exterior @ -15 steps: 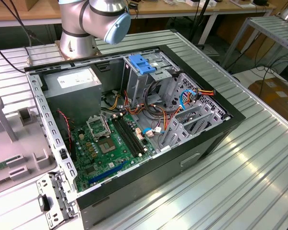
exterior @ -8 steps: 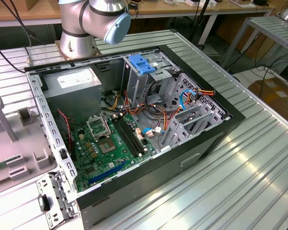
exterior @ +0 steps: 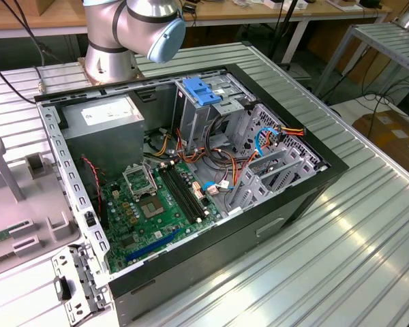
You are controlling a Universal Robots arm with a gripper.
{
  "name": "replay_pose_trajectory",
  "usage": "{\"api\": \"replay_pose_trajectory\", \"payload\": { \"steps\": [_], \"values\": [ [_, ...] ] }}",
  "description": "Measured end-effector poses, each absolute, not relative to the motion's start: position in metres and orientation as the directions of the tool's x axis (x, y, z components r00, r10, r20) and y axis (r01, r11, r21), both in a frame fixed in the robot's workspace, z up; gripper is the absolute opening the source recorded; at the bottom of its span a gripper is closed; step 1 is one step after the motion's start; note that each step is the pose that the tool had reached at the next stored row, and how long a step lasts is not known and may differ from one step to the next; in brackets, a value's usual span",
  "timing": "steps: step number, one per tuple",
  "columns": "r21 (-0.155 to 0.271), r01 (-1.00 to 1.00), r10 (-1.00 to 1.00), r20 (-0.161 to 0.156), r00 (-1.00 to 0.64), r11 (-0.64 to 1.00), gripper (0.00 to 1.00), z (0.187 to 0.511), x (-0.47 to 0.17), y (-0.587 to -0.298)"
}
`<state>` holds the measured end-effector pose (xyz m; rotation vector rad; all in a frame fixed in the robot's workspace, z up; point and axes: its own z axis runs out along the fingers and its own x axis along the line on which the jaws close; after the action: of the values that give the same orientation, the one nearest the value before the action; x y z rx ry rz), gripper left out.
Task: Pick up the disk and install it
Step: 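Pick up the disk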
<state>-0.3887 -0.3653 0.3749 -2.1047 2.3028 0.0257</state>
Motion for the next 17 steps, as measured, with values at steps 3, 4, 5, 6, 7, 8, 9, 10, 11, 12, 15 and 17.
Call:
{"api": "replay_pose_trajectory", "payload": {
  "steps": [3, 4, 5, 6, 7, 8, 9, 10, 11, 12, 15, 17],
  "values": [
    [-0.003, -0.996, -0.996, -0.027, -0.090, 0.090, 0.54, 0.375, -0.389, -0.365],
    [-0.003, -0.996, -0.996, -0.027, -0.090, 0.090, 0.54, 0.375, -0.389, -0.365],
    [-0.003, -0.996, -0.996, -0.027, -0.090, 0.090, 0.54, 0.375, -0.389, -0.365],
    [-0.002, -0.996, -0.996, -0.027, -0.090, 0.090, 0.54, 0.375, -0.389, -0.365],
    [-0.002, -0.996, -0.996, -0.027, -0.090, 0.090, 0.54, 0.375, -0.389, -0.365],
    [-0.003, -0.996, -0.996, -0.027, -0.090, 0.090, 0.54, 0.374, -0.389, -0.365],
    [-0.003, -0.996, -0.996, -0.027, -0.090, 0.090, 0.54, 0.374, -0.389, -0.364],
    [-0.003, -0.996, -0.996, -0.027, -0.090, 0.090, 0.54, 0.374, -0.389, -0.363],
    [-0.003, -0.996, -0.996, -0.027, -0.090, 0.090, 0.54, 0.374, -0.389, -0.362],
    [-0.002, -0.996, -0.996, -0.027, -0.090, 0.090, 0.54, 0.373, -0.389, -0.360],
    [-0.003, -0.996, -0.996, -0.027, -0.090, 0.090, 0.54, 0.372, -0.389, -0.352],
    [-0.003, -0.996, -0.996, -0.027, -0.090, 0.090, 0.54, 0.372, -0.389, -0.349]
  ]
}}
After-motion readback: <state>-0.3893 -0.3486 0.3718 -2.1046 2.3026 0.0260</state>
